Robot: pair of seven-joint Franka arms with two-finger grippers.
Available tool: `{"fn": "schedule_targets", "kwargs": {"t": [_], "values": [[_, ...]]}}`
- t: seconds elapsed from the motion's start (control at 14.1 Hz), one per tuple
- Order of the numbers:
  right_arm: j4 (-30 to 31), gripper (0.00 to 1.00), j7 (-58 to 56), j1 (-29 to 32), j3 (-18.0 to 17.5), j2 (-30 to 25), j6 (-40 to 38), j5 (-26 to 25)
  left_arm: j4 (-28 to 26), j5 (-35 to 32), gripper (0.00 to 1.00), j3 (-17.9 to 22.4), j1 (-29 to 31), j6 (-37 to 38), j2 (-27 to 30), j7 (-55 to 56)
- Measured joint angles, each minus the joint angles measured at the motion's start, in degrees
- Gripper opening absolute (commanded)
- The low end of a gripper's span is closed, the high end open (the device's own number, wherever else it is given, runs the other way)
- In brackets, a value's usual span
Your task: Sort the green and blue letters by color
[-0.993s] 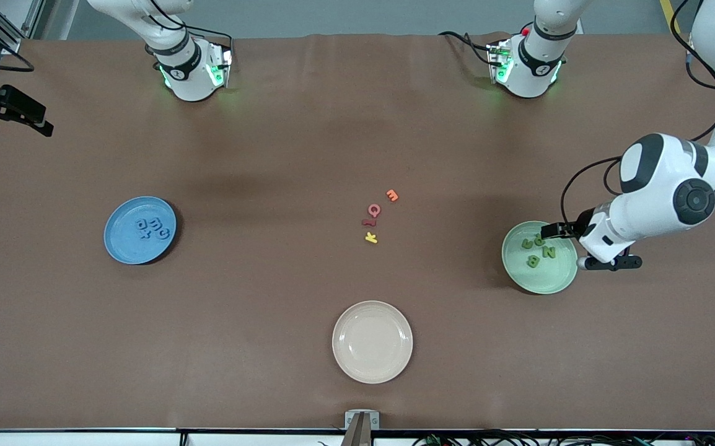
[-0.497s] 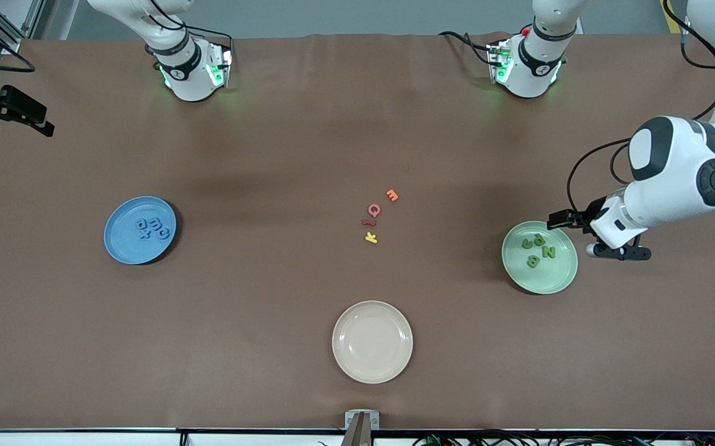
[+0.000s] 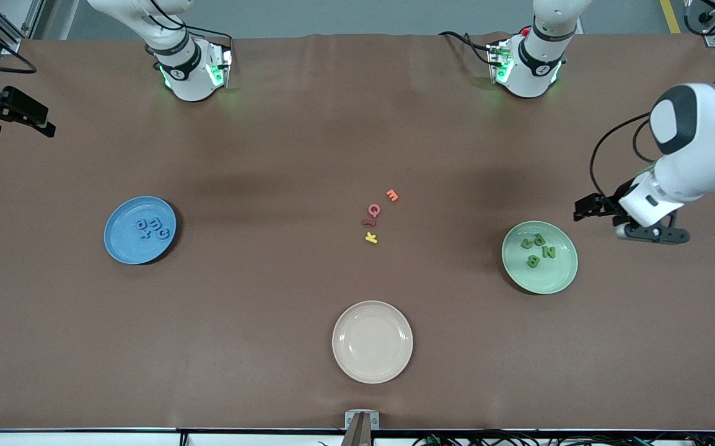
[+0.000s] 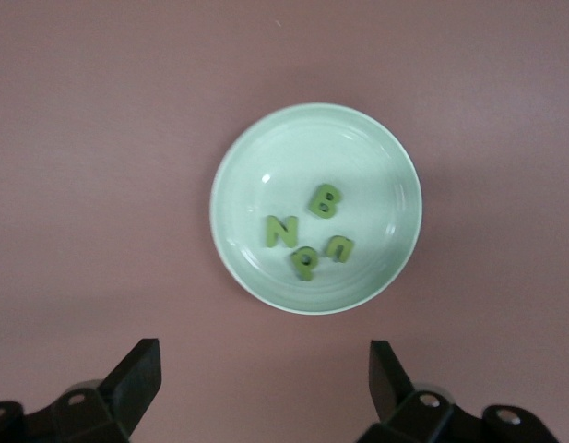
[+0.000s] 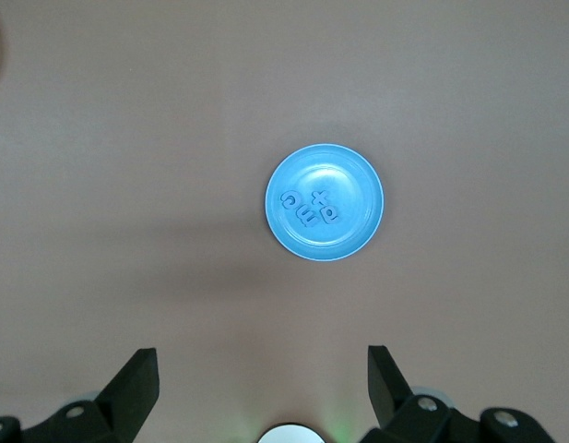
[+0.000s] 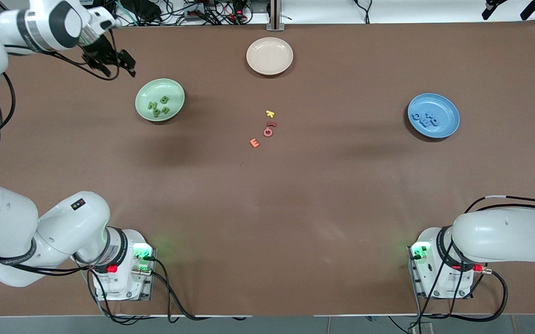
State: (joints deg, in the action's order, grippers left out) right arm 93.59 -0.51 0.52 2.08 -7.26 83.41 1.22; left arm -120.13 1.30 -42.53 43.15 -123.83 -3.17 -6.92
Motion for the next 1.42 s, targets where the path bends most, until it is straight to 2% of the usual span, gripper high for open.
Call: {"fn": "schedule_targets", "kwargs": {"t": [0.21, 0.35, 0.5, 0.78, 0.99, 1.42], "values": [[0.0, 1.00, 0.0, 0.0, 0.0, 0.0, 0.0, -0.1, 1.7, 0.6, 0.99, 0.0, 0.3, 7.3, 8.9, 0.0], [0.1, 1.00, 0.0, 0.0, 0.0, 0.0, 0.1, -0.3, 6.1, 1.0, 0.99, 0.2, 0.4, 13.7, 11.3, 0.0], [0.1, 1.00, 0.0, 0.0, 0.0, 0.0, 0.1, -0.4, 11.2, 1.1, 0.99, 0.9, 0.6, 17.6, 10.3, 0.0], [0.1, 1.00, 0.0, 0.0, 0.0, 0.0, 0.1, -0.4, 21.1, 1.1, 0.99, 1.5, 1.0, 18.8, 4.3, 0.0], [0.1, 1.00, 0.0, 0.0, 0.0, 0.0, 0.1, -0.4, 25.1, 1.1, 0.99, 1.5, 1.0, 21.0, 2.3, 0.0], [0.1, 1.00, 0.0, 0.0, 0.0, 0.0, 0.1, -0.4, 32.8, 1.1, 0.99, 1.6, -0.1, 27.2, 2.4, 1.0]]}}
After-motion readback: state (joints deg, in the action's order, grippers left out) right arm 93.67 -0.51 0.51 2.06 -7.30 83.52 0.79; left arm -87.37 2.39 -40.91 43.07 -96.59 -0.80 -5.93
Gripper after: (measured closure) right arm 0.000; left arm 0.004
